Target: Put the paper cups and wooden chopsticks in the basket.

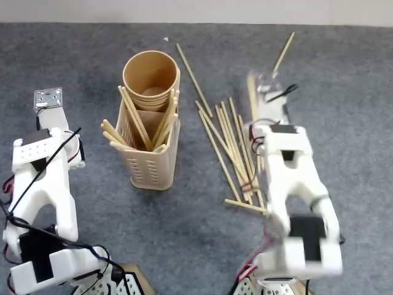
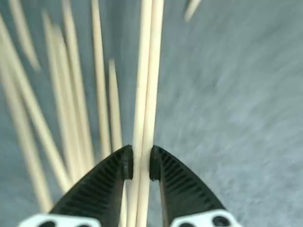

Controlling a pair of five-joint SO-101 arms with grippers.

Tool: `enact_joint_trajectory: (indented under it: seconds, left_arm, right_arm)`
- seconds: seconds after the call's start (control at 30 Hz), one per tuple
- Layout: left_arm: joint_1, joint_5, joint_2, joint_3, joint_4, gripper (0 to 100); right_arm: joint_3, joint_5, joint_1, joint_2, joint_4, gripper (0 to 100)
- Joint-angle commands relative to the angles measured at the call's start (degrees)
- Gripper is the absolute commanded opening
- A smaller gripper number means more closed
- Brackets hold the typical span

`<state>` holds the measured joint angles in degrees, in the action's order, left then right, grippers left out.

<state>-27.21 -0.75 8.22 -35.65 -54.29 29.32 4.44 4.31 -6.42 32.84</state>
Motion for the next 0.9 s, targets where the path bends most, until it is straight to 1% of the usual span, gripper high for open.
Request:
enact_joint_trajectory:
  seconds: [0.0,0.17,0.3,0.43,0.5,0.6,0.73,0.87]
  left_arm:
    - [0.75,0.53,0.84,0.48,0.70,7]
    - [0.75,0.53,0.66,0.48,0.70,7]
    - [0.75,0.53,0.57,0.57,0.70,7]
    - [0.75,0.53,0.57,0.48,0.70,7]
    - [0.75,0.44,0.57,0.31,0.70,7]
    - [0.75,0.44,0.48,0.31,0.70,7]
    - [0.75,0.44,0.48,0.31,0.70,7]
    - [0.75,0.44,0.48,0.31,0.70,7]
  right_arm:
    - [-1.98,-8.79,3.47,-18.86,-0.13,0.5]
    - [-1.80,-17.05,12.97,-36.53,-0.75,0.5]
    - [-0.92,-18.11,21.41,-43.38,-6.37,0.5]
    - [0.66,-17.76,27.47,-42.95,-14.64,0.5]
    - [1.89,-15.74,30.90,-41.54,-18.68,0.5]
    - [4.00,-15.03,35.03,-38.99,-23.25,0.5]
    - [6.37,-14.95,37.32,-36.00,-26.51,0.5]
    - [6.90,-14.51,38.02,-33.54,-26.86,2.3]
